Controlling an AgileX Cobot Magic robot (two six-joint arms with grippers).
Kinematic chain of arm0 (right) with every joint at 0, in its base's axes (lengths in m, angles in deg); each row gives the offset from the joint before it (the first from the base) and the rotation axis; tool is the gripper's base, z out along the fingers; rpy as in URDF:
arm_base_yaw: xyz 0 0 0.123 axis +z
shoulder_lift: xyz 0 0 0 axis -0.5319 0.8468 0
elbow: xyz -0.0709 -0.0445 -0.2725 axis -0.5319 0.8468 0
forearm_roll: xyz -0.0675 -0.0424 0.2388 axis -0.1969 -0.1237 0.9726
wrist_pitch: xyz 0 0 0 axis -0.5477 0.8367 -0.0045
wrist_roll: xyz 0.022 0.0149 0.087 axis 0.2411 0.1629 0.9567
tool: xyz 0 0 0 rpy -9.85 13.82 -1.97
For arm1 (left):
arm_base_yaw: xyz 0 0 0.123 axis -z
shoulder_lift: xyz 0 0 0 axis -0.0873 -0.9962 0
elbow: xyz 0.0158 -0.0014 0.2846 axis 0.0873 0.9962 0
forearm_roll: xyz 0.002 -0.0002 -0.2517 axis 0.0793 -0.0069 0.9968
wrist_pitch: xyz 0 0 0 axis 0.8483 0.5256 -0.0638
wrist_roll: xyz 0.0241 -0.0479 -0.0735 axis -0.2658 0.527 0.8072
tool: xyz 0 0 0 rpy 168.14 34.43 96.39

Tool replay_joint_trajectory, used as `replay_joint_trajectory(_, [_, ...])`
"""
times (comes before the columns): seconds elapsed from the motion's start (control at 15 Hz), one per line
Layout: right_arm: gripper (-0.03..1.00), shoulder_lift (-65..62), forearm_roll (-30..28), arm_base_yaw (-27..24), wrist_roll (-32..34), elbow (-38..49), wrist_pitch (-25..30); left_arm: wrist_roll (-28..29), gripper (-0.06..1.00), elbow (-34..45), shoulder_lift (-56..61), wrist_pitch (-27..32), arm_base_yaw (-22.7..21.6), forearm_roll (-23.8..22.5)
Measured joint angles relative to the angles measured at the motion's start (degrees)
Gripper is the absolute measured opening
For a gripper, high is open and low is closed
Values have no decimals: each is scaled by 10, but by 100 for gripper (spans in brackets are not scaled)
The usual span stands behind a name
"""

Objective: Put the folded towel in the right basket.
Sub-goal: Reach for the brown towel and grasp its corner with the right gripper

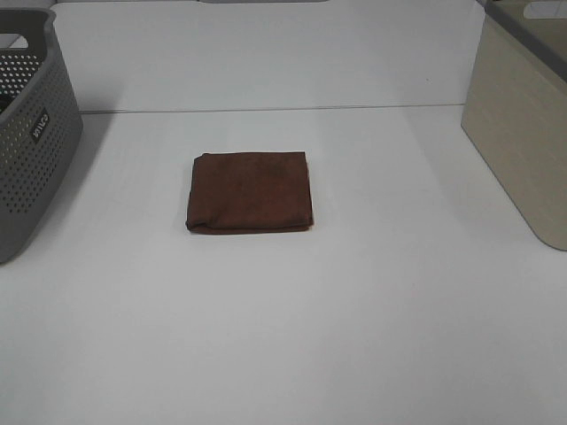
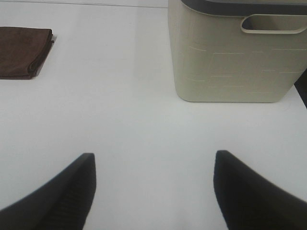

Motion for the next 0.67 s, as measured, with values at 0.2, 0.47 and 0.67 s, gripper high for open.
replay_joint_trajectory(0.2, [66, 0, 0, 0, 0, 0, 0, 0, 97, 0, 0, 0, 0, 0])
replay_joint_trajectory(0.47, [66, 0, 0, 0, 0, 0, 0, 0, 97, 0, 0, 0, 0, 0])
replay_joint_trajectory(0.67, [66, 0, 0, 0, 0, 0, 0, 0, 97, 0, 0, 0, 0, 0])
